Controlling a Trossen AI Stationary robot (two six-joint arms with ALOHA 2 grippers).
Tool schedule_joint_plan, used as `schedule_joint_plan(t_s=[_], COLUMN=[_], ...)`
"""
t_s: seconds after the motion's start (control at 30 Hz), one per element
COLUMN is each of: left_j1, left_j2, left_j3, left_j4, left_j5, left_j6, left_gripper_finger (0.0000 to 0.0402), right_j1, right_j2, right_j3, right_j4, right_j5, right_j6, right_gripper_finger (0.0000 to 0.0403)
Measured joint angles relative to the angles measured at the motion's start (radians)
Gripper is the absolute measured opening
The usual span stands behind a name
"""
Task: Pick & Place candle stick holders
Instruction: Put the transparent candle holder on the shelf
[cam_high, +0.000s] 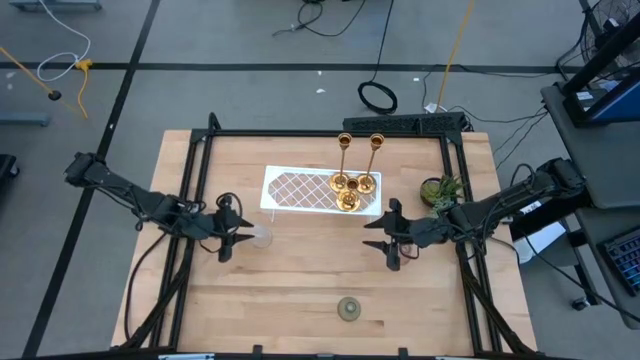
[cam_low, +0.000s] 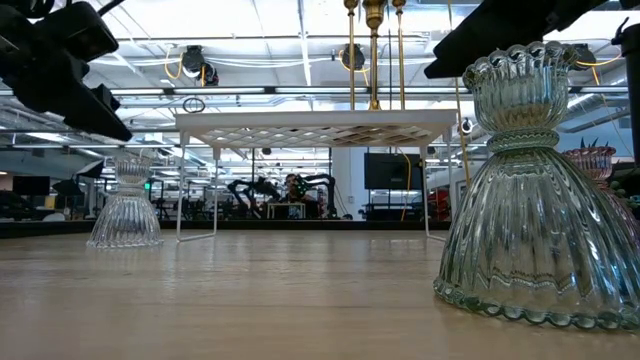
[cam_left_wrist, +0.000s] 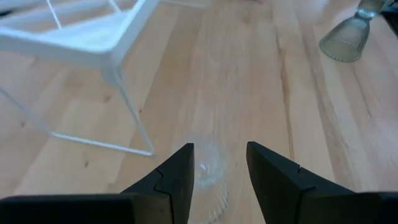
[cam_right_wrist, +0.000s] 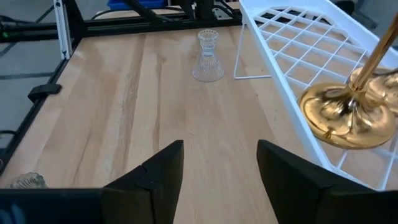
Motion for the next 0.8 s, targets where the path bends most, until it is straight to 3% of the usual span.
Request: schedule_joint_plan(t_s=[0.27, 0.5, 0.67, 0.8], left_j1=[0.000, 0.000, 0.000, 0.000], left_j2=[0.000, 0.024, 0.104, 0.181], left_j3=[0.000, 0.000, 0.000, 0.000], left_j4=[-0.017, -0.035, -0.112, -0.069], left_j5=[0.083, 0.012, -0.040, -0.053], left_j6=[-0.019, -0.043, -0.106, -0.110], left_gripper_finger=[0.0153, 0.0193, 0.0234, 0.0249], right_j1=[0.000, 0.000, 0.000, 0.000], right_j2=[0.000, 0.000, 0.000, 0.000], right_j3=[0.000, 0.000, 0.000, 0.000], right_j4=[0.000, -0.006, -0.008, -0.008], right_j5=[0.000, -0.001, -0.003, -0.003], right_j6=[-0.039, -0.038, -0.038, -0.038], right_gripper_finger=[0.0194, 0.0190, 0.0189, 0.0187])
